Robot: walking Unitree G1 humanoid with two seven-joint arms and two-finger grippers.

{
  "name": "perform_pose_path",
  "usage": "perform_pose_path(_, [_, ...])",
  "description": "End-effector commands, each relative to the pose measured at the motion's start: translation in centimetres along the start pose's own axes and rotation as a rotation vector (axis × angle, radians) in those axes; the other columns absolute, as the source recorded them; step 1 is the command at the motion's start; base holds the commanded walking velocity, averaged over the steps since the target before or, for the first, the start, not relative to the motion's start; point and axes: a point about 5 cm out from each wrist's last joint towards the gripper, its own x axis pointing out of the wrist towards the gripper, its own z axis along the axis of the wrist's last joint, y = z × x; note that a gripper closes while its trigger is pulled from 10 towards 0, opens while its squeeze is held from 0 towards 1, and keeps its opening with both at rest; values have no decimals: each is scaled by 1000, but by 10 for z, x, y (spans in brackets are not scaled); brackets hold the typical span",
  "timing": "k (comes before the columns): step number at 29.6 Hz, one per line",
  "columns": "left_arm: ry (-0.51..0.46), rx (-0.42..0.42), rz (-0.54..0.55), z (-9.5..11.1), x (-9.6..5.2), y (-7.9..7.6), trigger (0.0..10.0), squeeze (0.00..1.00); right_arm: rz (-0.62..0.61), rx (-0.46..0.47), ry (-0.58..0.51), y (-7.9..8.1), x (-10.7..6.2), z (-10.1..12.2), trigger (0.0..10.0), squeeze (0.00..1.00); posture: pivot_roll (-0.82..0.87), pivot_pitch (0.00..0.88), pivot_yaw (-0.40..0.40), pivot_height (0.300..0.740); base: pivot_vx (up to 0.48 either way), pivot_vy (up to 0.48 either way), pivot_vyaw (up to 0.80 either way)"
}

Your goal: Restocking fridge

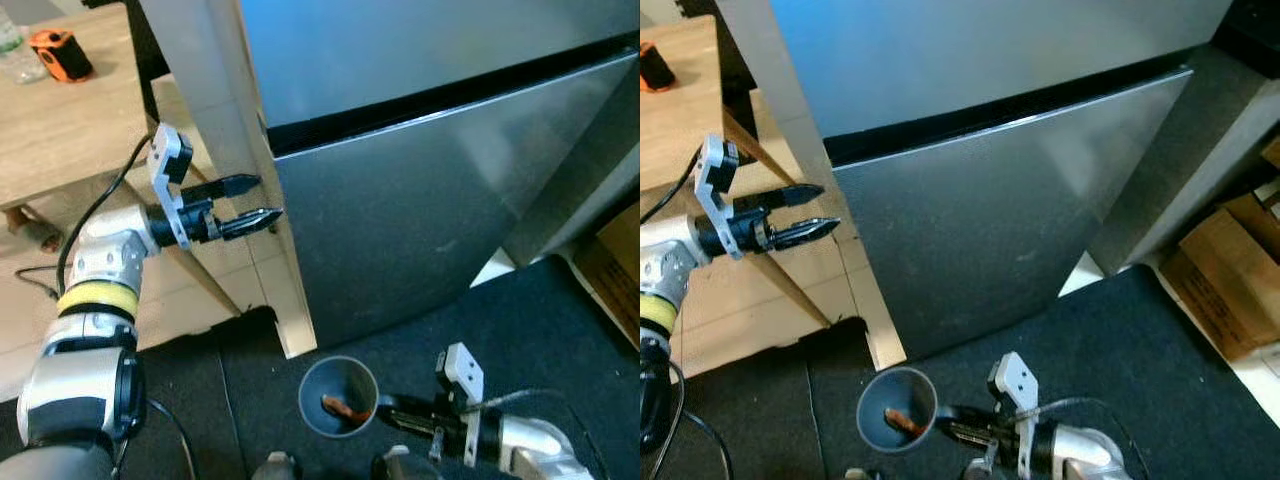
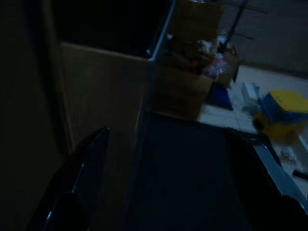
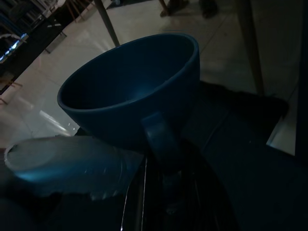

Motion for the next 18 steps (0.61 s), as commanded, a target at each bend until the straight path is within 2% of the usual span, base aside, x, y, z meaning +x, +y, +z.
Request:
perform_pose_path(1, [33,57,6,6,6,3,10000,0,16,19,-7,5,-2,0,10000,0,-92,295,42,740,0,0,0])
perform_pose_path(4, [14,93,13,15,19,5,10000,0,15,14,-2,8,-3,3,10000,0,-104,300,39,740,0,0,0])
perform_pose_path(6, [7,113,55,17,26,7,10000,0,13,11,-1,9,-4,5,10000,0,-111,305,40,740,0,0,0])
perform_pose_path(9, [1,122,101,18,31,9,10000,0,12,8,1,11,-4,6,10000,0,-116,312,39,740,0,0,0])
perform_pose_path(11, [-4,107,147,13,36,11,10000,0,9,2,6,12,-5,8,10000,0,-126,323,37,740,0,0,0])
perform_pose_path(18, [5,83,164,3,44,9,10000,0,-1,2,13,14,-8,11,10000,0,-138,332,31,740,0,0,0])
